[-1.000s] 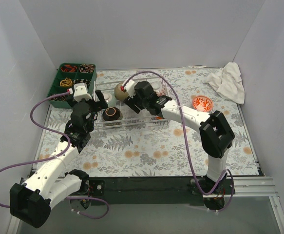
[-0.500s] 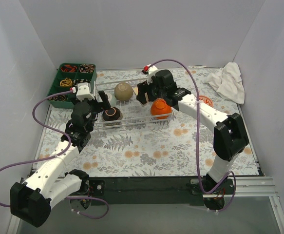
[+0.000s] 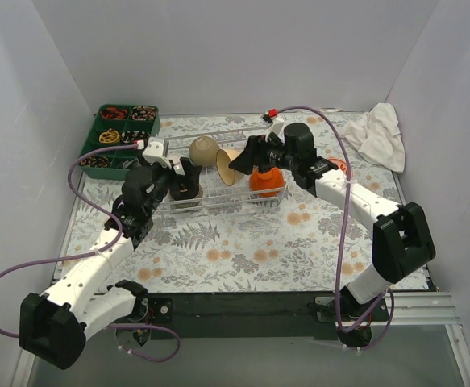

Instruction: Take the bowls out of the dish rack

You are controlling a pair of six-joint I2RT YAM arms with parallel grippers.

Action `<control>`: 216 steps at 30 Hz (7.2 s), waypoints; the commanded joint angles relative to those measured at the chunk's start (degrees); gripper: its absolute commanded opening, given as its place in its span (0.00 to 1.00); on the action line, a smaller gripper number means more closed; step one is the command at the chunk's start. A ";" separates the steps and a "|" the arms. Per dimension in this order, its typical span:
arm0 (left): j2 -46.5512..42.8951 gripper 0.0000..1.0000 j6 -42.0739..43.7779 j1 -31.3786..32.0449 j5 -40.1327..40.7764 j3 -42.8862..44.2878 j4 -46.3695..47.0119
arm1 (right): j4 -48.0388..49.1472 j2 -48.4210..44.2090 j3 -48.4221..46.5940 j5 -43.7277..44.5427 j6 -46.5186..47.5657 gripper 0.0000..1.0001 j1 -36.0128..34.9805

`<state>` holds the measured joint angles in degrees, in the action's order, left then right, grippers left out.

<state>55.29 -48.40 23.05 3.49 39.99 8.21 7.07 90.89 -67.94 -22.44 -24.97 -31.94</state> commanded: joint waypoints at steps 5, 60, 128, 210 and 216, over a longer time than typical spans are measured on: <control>2.01 0.98 -5.47 -0.20 -13.06 -0.53 2.95 | 19.38 -7.30 5.97 -10.87 -11.76 0.08 -0.31; 8.52 0.00 -10.40 0.86 -5.42 7.39 -9.79 | -24.03 -8.90 -6.58 38.51 9.41 0.82 -17.97; 2.63 0.98 -6.36 1.38 4.51 3.87 -5.57 | -27.91 -18.91 22.85 20.59 6.87 0.01 20.96; 49.92 0.98 -18.31 8.77 2.48 51.24 -37.39 | -19.90 -51.69 36.48 14.44 9.94 0.89 15.07; 42.98 0.98 -17.17 8.77 8.98 48.09 -40.11 | -19.90 -52.13 37.00 14.53 10.29 0.89 14.37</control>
<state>105.91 -67.07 31.75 6.98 88.92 -29.50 -14.81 39.44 -31.94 -7.35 -16.03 -16.95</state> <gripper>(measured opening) 0.982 0.889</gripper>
